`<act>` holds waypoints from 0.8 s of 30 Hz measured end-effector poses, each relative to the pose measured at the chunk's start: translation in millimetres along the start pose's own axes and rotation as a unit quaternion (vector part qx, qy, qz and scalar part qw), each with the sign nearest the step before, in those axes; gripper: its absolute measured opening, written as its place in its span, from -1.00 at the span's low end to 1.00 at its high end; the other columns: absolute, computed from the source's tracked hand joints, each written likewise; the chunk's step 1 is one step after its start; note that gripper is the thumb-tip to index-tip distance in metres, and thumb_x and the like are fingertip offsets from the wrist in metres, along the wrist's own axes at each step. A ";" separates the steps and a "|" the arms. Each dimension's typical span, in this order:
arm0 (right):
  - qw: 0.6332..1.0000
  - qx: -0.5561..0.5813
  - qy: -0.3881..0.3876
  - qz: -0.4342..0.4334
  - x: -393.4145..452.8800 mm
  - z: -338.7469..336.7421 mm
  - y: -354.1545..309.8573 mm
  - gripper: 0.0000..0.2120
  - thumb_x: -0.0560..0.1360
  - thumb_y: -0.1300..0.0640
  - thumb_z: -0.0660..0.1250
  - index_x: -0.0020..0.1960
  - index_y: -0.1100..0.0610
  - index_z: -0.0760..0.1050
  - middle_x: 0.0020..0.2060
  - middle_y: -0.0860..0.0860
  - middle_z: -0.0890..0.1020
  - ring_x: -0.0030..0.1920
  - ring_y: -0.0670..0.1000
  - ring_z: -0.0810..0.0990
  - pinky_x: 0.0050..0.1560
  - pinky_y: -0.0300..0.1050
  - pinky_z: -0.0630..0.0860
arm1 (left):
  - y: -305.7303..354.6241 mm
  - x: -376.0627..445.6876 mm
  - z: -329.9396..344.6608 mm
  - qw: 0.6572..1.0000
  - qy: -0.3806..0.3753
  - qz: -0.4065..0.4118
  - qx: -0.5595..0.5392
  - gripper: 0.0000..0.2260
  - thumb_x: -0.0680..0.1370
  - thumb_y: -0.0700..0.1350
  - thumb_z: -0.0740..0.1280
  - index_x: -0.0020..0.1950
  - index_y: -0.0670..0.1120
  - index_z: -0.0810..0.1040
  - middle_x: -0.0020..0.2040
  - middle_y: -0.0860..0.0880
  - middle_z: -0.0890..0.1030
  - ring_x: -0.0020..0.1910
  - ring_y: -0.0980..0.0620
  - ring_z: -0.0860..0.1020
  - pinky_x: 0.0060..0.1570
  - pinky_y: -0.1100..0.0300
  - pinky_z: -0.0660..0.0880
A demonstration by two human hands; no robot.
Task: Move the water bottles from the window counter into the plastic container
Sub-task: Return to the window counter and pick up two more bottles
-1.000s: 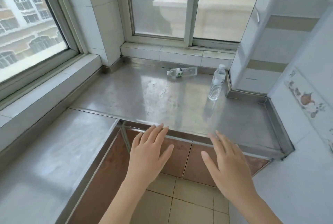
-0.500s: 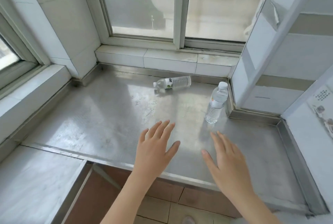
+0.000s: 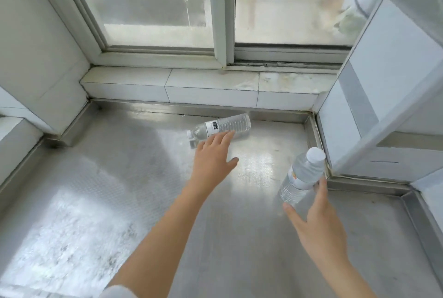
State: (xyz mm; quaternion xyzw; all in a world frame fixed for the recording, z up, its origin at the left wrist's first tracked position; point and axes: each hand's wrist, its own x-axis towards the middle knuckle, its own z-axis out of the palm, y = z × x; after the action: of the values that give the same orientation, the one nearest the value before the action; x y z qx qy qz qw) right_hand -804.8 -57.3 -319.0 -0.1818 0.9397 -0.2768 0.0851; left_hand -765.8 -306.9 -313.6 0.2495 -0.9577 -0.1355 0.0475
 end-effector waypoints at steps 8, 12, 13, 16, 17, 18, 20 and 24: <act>0.973 0.152 0.072 0.155 50.0 37.0 -2.4 -0.23 0.40 -0.03 0.45 0.47 -0.02 0.09 0.25 -0.05 0.50 0.18 0.10 0.50 -0.11 -0.06 0.38 | -49.6 146.8 56.2 0.979 -0.136 0.001 0.152 -0.28 0.53 0.02 0.38 0.60 -0.01 0.09 0.53 -0.10 0.31 0.48 -0.15 0.30 0.41 -0.08 0.21; 0.969 0.157 0.081 0.173 57.4 46.4 1.1 -0.31 0.37 -0.04 0.49 0.35 0.02 0.20 0.14 -0.05 0.55 0.11 0.09 0.55 -0.15 -0.05 0.45 | -60.2 174.5 74.0 0.974 -0.145 -0.009 0.174 -0.43 0.53 -0.15 0.39 0.49 -0.15 0.25 0.37 -0.17 0.43 0.35 -0.20 0.40 0.25 -0.01 0.40; 0.968 0.158 0.082 0.179 57.4 46.9 1.5 -0.33 0.36 -0.04 0.49 0.33 0.02 0.21 0.13 -0.05 0.57 0.09 0.09 0.56 -0.14 -0.04 0.47 | -60.5 176.1 73.8 0.975 -0.147 0.005 0.164 -0.48 0.52 -0.22 0.38 0.45 -0.17 0.29 0.36 -0.18 0.43 0.33 -0.20 0.39 0.21 0.00 0.44; 0.965 0.162 0.075 0.193 55.8 43.5 1.7 -0.34 0.34 -0.05 0.50 0.31 -0.03 0.23 0.11 -0.06 0.59 0.07 0.10 0.57 -0.08 -0.01 0.49 | -60.2 157.6 69.5 0.966 -0.185 0.142 0.115 -0.45 0.48 -0.35 0.35 0.44 -0.05 0.38 0.36 -0.06 0.45 0.33 -0.12 0.39 0.15 0.04 0.50; 0.964 0.164 0.074 0.194 54.9 41.6 1.9 -0.33 0.33 -0.05 0.51 0.32 -0.03 0.24 0.12 -0.06 0.59 0.08 0.10 0.57 -0.05 0.01 0.50 | -59.5 145.5 69.1 0.952 -0.210 0.205 0.090 -0.46 0.47 -0.37 0.36 0.40 0.02 0.43 0.34 0.00 0.48 0.33 -0.06 0.40 0.18 0.05 0.48; 0.965 0.165 0.072 0.192 54.0 39.7 1.7 -0.33 0.33 -0.05 0.51 0.32 -0.04 0.25 0.12 -0.08 0.59 0.09 0.09 0.56 -0.03 0.03 0.51 | -59.5 131.6 70.0 0.935 -0.229 0.265 0.059 -0.48 0.46 -0.36 0.39 0.33 0.07 0.50 0.31 0.06 0.52 0.34 -0.01 0.41 0.29 0.05 0.42; 0.964 0.174 0.069 0.190 50.3 36.7 0.3 -0.36 0.32 -0.04 0.52 0.30 -0.06 0.29 0.09 -0.13 0.60 0.09 0.04 0.57 -0.01 0.03 0.51 | -59.8 101.4 77.1 0.912 -0.207 0.354 0.021 -0.51 0.41 -0.39 0.43 0.18 0.12 0.63 0.26 0.14 0.59 0.38 0.06 0.42 0.50 -0.07 0.19; 0.942 0.255 0.074 0.204 36.5 36.7 -2.2 -0.45 0.29 0.00 0.55 0.20 -0.15 0.39 -0.01 -0.23 0.65 0.02 -0.14 0.62 0.05 0.07 0.54 | -48.3 52.9 95.1 0.961 -0.086 0.152 -0.213 -0.52 0.48 -0.42 0.30 0.23 0.08 0.64 0.41 0.12 0.45 0.41 -0.03 0.40 0.40 -0.10 0.32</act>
State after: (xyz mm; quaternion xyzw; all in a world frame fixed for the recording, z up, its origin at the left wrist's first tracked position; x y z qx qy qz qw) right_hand -828.1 -91.3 -350.5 0.0630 0.8583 -0.4964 0.1135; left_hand -804.5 -350.9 -417.3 0.0722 -0.9340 -0.3481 0.0367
